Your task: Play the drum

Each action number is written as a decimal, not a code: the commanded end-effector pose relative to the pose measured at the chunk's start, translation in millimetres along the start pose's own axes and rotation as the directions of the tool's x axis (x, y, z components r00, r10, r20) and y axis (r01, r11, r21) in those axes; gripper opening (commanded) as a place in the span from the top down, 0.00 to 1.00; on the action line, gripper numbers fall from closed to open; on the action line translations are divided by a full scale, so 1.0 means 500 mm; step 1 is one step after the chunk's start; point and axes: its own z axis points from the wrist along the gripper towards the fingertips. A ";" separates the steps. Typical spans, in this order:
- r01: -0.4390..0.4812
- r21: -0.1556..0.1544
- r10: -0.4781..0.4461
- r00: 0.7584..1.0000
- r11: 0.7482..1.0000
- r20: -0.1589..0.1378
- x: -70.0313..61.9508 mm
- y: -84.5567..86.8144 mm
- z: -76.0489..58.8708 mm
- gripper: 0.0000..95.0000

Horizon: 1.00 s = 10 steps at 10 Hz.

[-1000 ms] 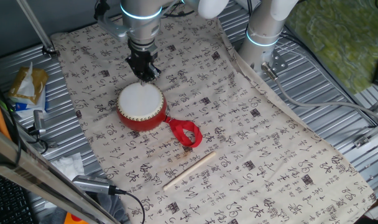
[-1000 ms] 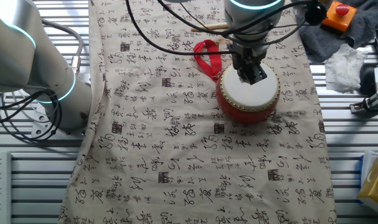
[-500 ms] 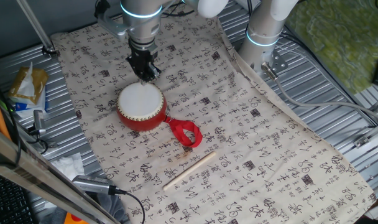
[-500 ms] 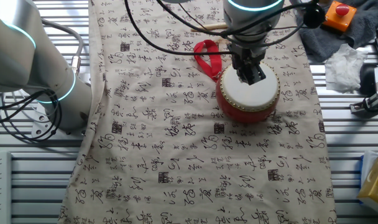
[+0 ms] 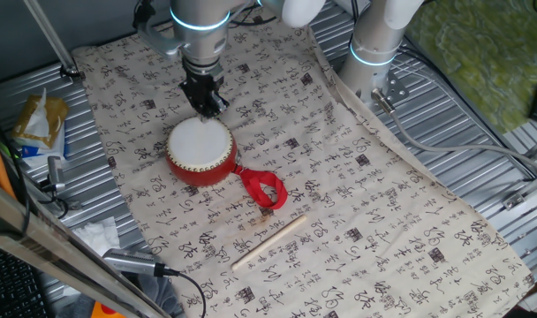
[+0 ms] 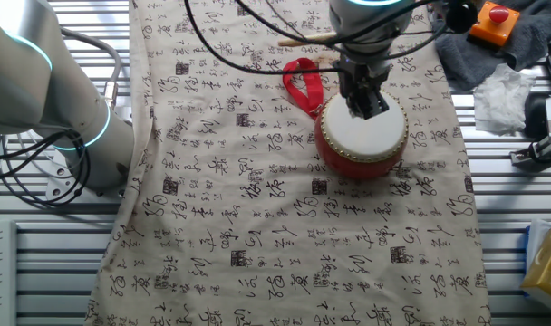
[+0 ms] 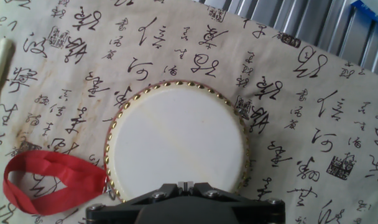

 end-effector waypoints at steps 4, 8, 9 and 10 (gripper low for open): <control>-0.052 0.007 0.052 0.999 0.999 -0.015 -0.039 0.119 0.025 1.00; -0.138 0.008 0.138 0.990 0.990 -0.006 -0.036 0.227 0.061 1.00; -0.157 0.008 0.157 0.988 0.988 -0.005 -0.036 0.249 0.068 1.00; -0.178 0.010 0.178 0.984 0.984 -0.002 -0.039 0.278 0.080 1.00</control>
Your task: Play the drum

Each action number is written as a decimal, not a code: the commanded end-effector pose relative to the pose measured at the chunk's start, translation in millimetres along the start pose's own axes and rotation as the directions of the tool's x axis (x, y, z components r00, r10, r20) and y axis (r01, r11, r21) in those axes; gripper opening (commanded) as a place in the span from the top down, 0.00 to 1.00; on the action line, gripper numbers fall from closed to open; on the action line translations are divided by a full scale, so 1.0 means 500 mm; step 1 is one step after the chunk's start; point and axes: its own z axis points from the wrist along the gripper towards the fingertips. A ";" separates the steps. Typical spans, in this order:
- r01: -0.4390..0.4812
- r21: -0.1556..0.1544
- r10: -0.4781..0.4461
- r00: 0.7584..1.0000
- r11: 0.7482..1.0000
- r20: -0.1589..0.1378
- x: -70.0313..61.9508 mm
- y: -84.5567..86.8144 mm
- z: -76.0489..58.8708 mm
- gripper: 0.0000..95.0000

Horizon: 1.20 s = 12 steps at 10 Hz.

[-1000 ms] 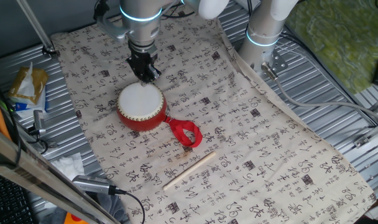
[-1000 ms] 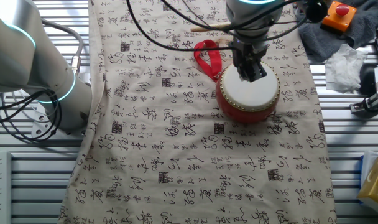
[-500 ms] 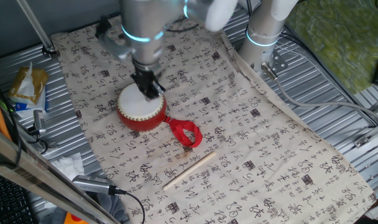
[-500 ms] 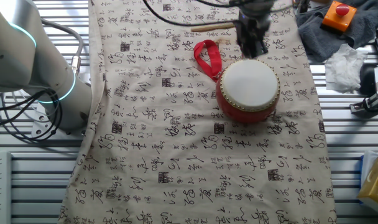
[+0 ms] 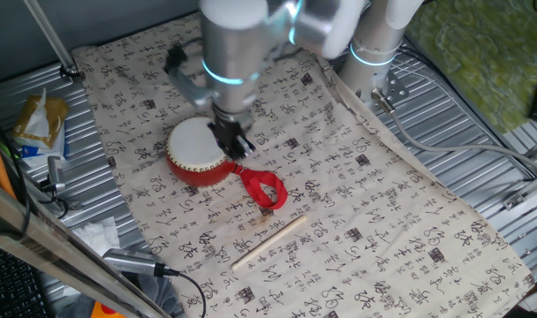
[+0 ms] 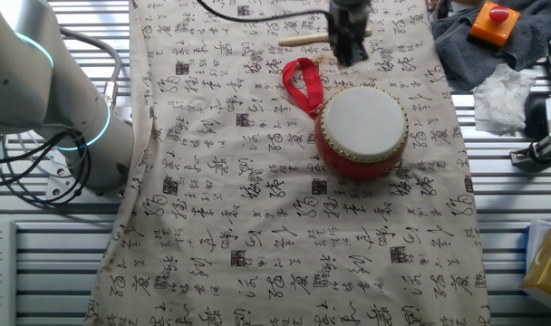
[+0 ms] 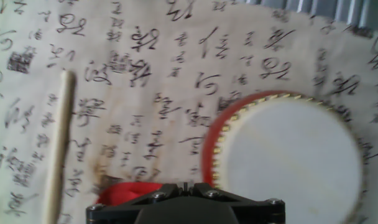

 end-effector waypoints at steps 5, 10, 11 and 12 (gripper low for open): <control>-0.092 0.005 0.092 0.996 0.996 0.006 -0.006 0.116 0.039 1.00; -0.107 0.004 0.107 0.994 0.994 0.004 -0.003 0.164 0.057 1.00; -0.095 0.006 0.095 0.995 0.995 -0.002 -0.003 0.163 0.057 1.00; -0.080 0.006 0.080 0.997 0.997 -0.014 -0.003 0.163 0.057 1.00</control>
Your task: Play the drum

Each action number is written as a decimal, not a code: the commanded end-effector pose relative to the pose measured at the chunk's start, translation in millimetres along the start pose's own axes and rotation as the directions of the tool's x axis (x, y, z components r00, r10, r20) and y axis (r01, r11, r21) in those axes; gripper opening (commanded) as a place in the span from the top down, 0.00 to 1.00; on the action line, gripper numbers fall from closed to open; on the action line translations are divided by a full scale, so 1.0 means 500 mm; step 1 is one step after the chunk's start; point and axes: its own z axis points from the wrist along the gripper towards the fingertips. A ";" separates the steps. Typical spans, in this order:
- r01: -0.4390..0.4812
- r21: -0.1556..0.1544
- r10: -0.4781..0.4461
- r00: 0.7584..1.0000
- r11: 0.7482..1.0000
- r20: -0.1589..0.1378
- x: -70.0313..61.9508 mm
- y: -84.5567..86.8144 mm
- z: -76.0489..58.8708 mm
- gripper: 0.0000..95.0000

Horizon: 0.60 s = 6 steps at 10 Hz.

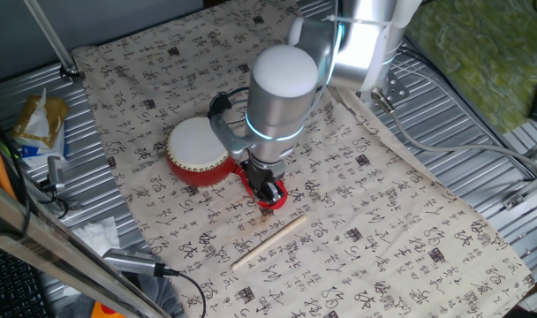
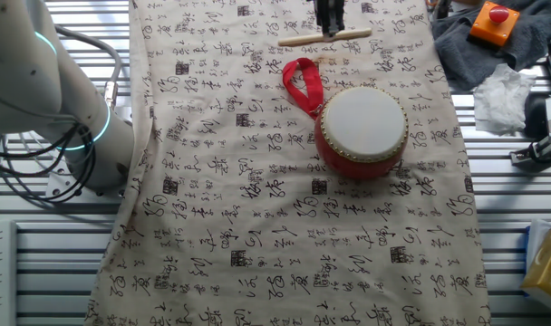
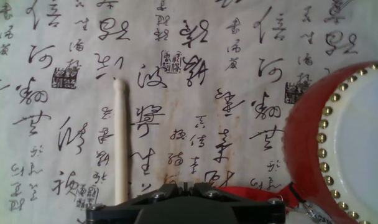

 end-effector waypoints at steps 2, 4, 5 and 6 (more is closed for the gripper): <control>0.017 0.000 -0.017 1.000 1.000 -0.020 0.000 0.001 -0.002 1.00; 0.001 0.000 -0.001 1.000 1.000 -0.029 0.000 0.001 -0.001 1.00; -0.006 0.000 0.006 1.000 1.000 -0.031 0.000 0.001 -0.001 1.00; -0.010 -0.001 0.010 1.000 1.000 -0.028 0.000 0.001 -0.001 1.00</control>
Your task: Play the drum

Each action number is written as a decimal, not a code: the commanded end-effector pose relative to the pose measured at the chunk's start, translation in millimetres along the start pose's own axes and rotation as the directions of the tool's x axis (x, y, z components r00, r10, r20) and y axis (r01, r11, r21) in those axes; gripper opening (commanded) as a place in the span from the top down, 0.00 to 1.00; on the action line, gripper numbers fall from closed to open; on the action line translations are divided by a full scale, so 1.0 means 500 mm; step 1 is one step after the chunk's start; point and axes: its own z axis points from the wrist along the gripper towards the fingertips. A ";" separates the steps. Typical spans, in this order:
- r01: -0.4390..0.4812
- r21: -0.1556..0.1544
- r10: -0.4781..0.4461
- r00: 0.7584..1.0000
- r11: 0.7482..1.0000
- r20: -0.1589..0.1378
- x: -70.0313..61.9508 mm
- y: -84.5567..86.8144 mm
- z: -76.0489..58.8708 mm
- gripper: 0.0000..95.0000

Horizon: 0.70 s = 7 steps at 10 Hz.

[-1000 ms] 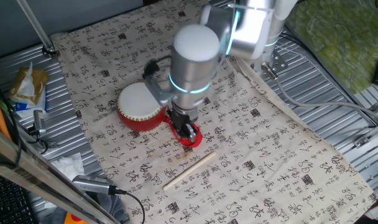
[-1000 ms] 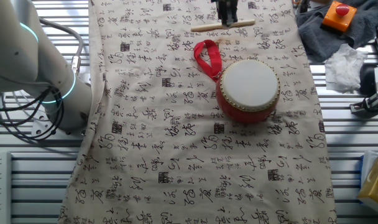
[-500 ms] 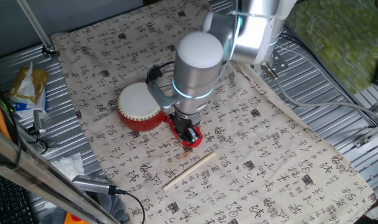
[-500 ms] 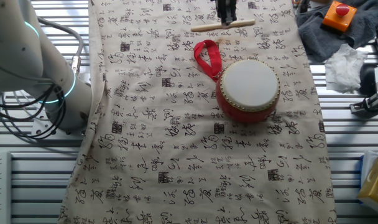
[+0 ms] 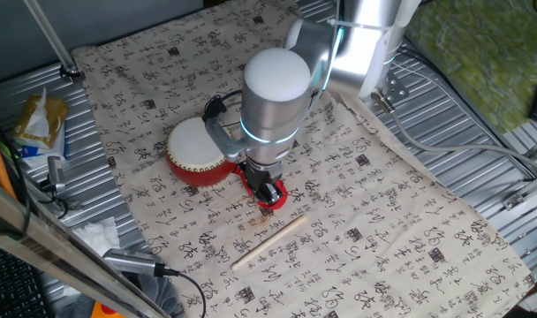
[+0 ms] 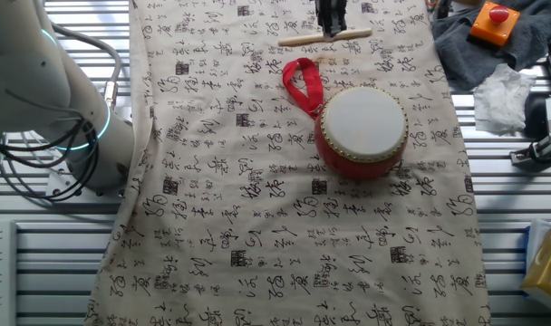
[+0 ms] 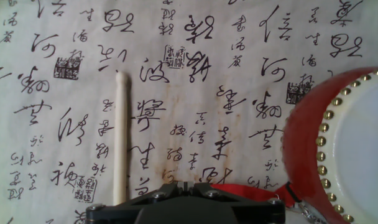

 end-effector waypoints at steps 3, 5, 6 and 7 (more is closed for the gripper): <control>0.031 0.001 -0.031 0.999 1.000 0.032 0.001 -0.001 -0.002 1.00; 0.112 0.007 -0.113 0.993 0.994 0.035 0.001 -0.001 -0.002 1.00; 0.140 0.011 -0.140 0.990 0.990 0.032 0.001 -0.001 -0.002 1.00; 0.172 0.010 -0.172 0.984 0.985 0.033 0.001 -0.001 -0.002 1.00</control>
